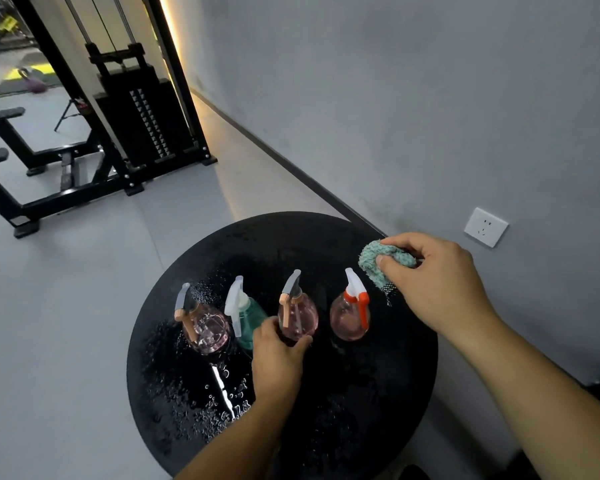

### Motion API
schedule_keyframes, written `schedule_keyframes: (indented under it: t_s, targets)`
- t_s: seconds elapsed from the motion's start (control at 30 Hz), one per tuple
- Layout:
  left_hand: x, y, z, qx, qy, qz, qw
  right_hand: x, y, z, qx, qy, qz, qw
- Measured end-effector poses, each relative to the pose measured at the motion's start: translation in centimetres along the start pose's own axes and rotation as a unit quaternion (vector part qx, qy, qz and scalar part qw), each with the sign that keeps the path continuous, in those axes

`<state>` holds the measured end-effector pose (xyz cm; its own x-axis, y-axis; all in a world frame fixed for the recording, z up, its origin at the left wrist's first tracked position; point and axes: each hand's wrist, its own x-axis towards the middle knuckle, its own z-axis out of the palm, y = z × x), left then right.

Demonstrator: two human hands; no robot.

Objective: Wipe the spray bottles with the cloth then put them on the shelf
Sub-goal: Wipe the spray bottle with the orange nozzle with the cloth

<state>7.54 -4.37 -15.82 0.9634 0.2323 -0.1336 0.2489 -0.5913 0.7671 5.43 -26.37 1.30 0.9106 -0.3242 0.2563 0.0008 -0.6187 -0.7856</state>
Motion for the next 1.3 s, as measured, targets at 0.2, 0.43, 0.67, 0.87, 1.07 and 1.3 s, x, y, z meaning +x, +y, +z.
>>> schedule_keyframes:
  t_s: [0.2,0.43,0.67,0.87,1.07,1.3]
  targets:
    - [-2.2,0.7,-2.0,0.054,-0.023,-0.045,0.997,-1.3,-0.4,-0.9,-0.008,-0.005,0.011,1.0]
    - [-4.7,3.3,-2.0,0.039,-0.056,0.041,0.997,-2.4,-0.2,-2.3,-0.007,-0.002,0.03,1.0]
    - [-4.3,5.9,-0.1,-0.005,-0.134,0.112,0.985,-2.6,0.4,-3.3,-0.009,0.003,0.028,1.0]
    - [-2.5,8.1,2.1,-0.041,-0.169,0.144,0.974,-1.7,0.9,-3.5,-0.003,0.007,0.023,1.0]
    - [0.4,8.7,2.8,-0.037,-0.222,0.171,0.959,-0.4,1.7,-3.7,-0.006,0.019,0.032,0.999]
    - [2.0,8.0,3.6,-0.096,-0.205,0.156,0.961,0.2,2.3,-3.8,-0.011,0.025,0.034,0.999]
